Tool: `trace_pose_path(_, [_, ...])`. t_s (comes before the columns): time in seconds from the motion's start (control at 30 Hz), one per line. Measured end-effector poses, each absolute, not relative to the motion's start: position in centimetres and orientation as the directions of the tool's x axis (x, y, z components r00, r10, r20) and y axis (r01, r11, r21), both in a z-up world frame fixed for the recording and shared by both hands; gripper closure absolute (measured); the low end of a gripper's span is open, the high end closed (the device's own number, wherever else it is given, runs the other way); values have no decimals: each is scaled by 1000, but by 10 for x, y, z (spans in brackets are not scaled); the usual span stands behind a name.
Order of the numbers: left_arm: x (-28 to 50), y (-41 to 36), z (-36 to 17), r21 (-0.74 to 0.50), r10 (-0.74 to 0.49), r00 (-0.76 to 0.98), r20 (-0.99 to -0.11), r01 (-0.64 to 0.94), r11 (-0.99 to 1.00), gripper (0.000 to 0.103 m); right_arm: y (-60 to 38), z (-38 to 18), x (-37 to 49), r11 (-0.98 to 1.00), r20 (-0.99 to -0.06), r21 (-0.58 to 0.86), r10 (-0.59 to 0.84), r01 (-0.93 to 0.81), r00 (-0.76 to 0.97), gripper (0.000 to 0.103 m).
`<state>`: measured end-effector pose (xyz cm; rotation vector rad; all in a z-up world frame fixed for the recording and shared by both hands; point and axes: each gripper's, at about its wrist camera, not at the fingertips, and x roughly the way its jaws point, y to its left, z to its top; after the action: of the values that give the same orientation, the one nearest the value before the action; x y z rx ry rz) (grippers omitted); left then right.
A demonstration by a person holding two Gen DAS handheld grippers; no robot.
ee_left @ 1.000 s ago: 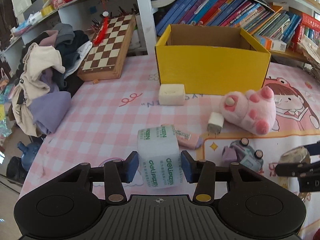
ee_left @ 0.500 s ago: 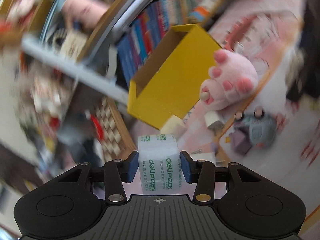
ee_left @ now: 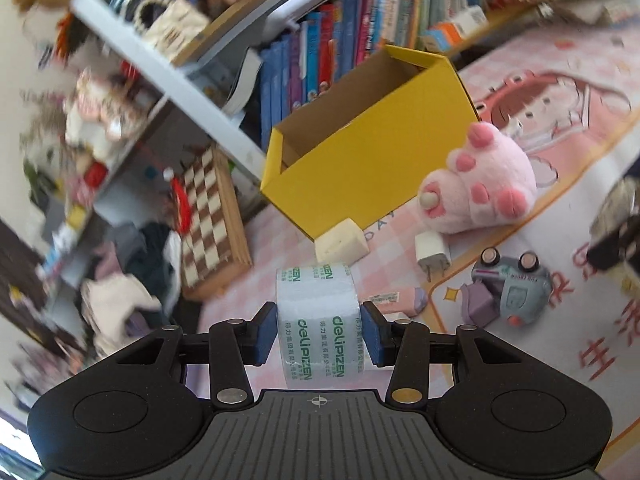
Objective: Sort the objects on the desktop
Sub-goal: 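Carry the tape roll in the left tool while the right tool carries the watch to the yellow box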
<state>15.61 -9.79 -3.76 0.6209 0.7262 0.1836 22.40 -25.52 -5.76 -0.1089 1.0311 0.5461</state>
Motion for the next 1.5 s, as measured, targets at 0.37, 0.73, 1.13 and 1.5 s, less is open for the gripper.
trace_pose_path(0.37, [141, -90, -31, 529, 239, 803, -546, 110, 841, 59, -247, -44, 201, 906, -826, 107, 310, -409, 471, 41])
trace_pose_path(0.73, [110, -61, -15, 478, 98, 858, -504, 183, 859, 59, -218, -25, 160, 940, -797, 48, 240, -337, 555, 41])
trace_pose_path(1.13, [83, -42, 2, 453, -36, 889, -456, 267, 851, 59, -198, -12, 132, 970, -769, 44, 187, -241, 612, 41])
trace_pose_path(1.5, [69, -21, 19, 400, -96, 898, -429, 284, 872, 59, -172, 7, 127, 963, -751, 46, 208, -265, 626, 41])
